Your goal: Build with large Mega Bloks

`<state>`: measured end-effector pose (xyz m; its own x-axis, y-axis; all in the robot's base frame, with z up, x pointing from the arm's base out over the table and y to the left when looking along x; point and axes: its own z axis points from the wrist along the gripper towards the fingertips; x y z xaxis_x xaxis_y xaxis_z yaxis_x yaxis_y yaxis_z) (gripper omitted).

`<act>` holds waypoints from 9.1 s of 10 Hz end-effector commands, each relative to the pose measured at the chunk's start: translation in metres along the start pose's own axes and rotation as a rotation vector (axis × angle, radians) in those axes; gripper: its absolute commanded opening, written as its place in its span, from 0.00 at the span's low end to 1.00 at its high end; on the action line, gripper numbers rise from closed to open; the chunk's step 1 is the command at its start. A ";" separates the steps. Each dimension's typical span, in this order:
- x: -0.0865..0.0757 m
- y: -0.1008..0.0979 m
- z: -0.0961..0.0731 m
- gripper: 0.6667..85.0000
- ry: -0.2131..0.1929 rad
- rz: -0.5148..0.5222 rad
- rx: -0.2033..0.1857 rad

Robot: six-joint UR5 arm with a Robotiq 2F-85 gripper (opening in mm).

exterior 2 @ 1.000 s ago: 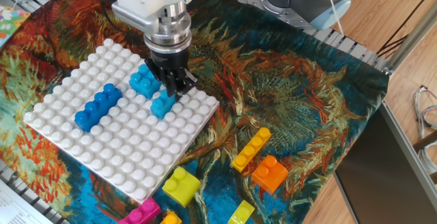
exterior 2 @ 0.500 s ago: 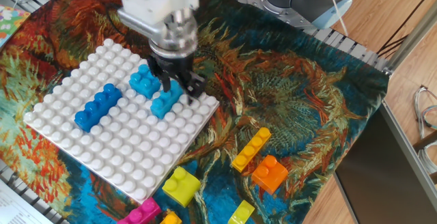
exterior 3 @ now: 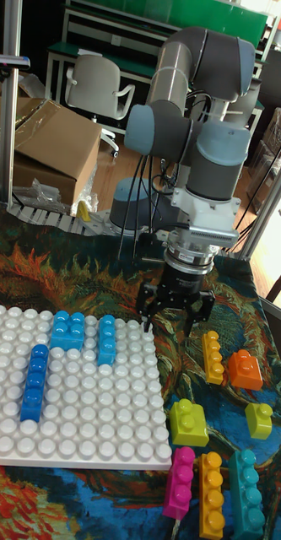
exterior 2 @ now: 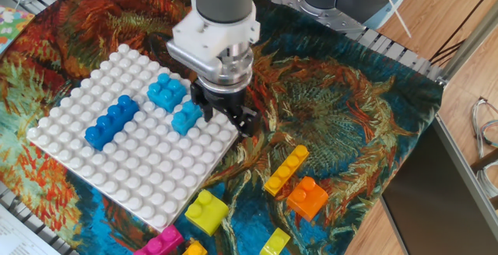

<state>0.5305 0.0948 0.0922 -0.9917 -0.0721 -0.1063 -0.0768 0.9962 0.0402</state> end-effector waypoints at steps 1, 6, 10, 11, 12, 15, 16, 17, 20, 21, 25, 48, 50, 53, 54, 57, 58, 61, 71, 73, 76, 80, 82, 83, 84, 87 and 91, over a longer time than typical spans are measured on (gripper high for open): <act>-0.002 0.021 0.004 0.90 0.003 -0.025 -0.019; -0.009 0.039 0.012 0.88 0.000 -0.002 -0.005; -0.013 0.042 0.011 0.87 -0.010 0.008 -0.010; -0.014 0.043 0.011 0.87 -0.017 0.010 -0.017; -0.017 0.046 0.010 0.87 -0.020 0.016 -0.019; -0.024 0.051 0.004 0.86 -0.025 0.033 -0.029; -0.022 0.047 0.001 0.85 -0.018 0.033 -0.033; -0.018 0.040 -0.005 0.85 -0.005 0.028 -0.030; -0.015 0.033 -0.007 0.85 0.010 0.019 -0.036; -0.015 0.032 -0.007 0.85 0.010 0.019 -0.036; -0.014 0.025 -0.013 0.85 0.006 -0.002 -0.025; 0.013 0.111 0.052 0.87 -0.053 0.093 -0.044; 0.016 0.119 0.052 0.87 -0.054 0.123 -0.053; 0.009 0.113 0.034 0.87 -0.053 0.130 -0.047; 0.011 0.109 0.034 0.86 -0.045 0.134 -0.032; 0.012 0.102 0.036 0.85 -0.046 0.168 0.004; 0.016 0.106 0.043 0.84 -0.037 0.186 0.023; 0.011 0.118 0.046 0.84 -0.051 0.196 0.009; 0.033 0.130 0.031 0.83 0.034 0.143 -0.034; 0.029 0.129 0.031 0.83 0.018 0.137 -0.034; 0.029 0.129 0.052 0.83 0.011 0.139 0.000; 0.031 0.125 0.069 0.82 -0.004 0.133 0.010; 0.031 0.121 0.070 0.82 -0.012 0.120 0.017; 0.031 0.120 0.072 0.82 -0.012 0.116 0.020; 0.030 0.119 0.073 0.80 -0.013 0.113 0.021; 0.030 0.123 0.073 0.55 -0.012 0.140 0.010; 0.033 0.133 0.054 0.01 0.010 0.202 0.008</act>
<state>0.4942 0.2196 0.0297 -0.9908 0.0938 -0.0976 0.0912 0.9954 0.0307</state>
